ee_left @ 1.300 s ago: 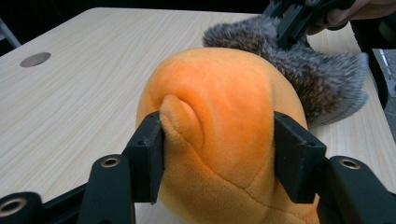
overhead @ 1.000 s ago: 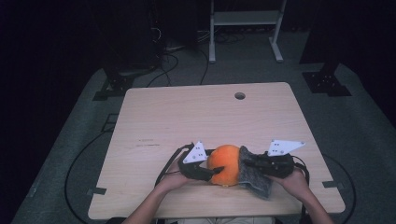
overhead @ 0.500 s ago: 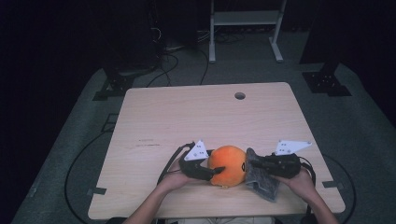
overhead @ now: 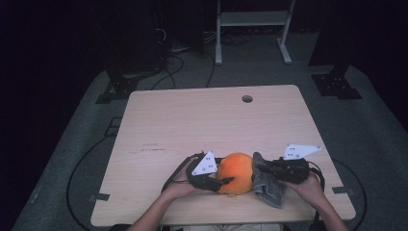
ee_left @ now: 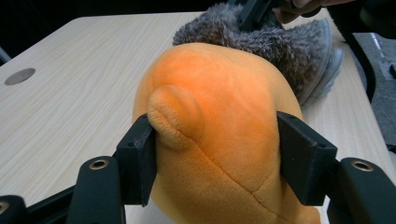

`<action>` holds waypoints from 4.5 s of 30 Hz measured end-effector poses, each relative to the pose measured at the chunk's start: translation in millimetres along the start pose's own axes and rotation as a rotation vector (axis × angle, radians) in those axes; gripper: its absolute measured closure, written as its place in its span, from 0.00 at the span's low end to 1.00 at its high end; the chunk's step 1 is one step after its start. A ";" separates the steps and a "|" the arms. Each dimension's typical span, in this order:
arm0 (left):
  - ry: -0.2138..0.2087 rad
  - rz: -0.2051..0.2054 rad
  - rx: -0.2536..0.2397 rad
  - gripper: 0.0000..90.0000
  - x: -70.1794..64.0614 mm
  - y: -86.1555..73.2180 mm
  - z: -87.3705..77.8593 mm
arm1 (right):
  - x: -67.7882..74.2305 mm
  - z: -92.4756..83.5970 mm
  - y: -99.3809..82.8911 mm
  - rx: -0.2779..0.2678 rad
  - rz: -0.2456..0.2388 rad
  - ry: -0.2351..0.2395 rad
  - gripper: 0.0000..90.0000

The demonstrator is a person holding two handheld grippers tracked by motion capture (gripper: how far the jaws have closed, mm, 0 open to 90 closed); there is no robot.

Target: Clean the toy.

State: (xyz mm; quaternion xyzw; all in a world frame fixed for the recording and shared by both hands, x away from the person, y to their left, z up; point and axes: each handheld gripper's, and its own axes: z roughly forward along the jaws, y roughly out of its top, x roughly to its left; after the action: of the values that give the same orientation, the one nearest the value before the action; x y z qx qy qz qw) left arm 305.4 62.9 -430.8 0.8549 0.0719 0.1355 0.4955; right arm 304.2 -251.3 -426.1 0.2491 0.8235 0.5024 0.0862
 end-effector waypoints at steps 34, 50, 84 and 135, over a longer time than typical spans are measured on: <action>0.010 0.042 0.006 0.39 -5.1 1.9 4.4 | 34.4 15.0 27.7 -0.064 -0.139 0.015 0.88; -0.055 -0.070 -0.034 0.24 1.1 2.3 1.1 | 32.5 17.4 24.0 -0.043 -0.153 0.000 0.88; 0.009 0.058 0.004 0.44 -10.1 5.4 5.2 | 26.0 17.7 29.6 -0.019 -0.156 -0.065 0.89; 0.183 -0.223 -0.025 0.51 29.9 -16.0 -0.3 | 35.1 22.7 19.1 0.002 -0.208 -0.129 0.89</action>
State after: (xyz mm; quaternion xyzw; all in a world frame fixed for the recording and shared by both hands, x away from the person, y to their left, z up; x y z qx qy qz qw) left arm 334.0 78.9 -439.7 0.8196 0.2095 0.1576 0.5093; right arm 289.0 -209.0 -416.6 0.1942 0.8381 0.4729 0.1902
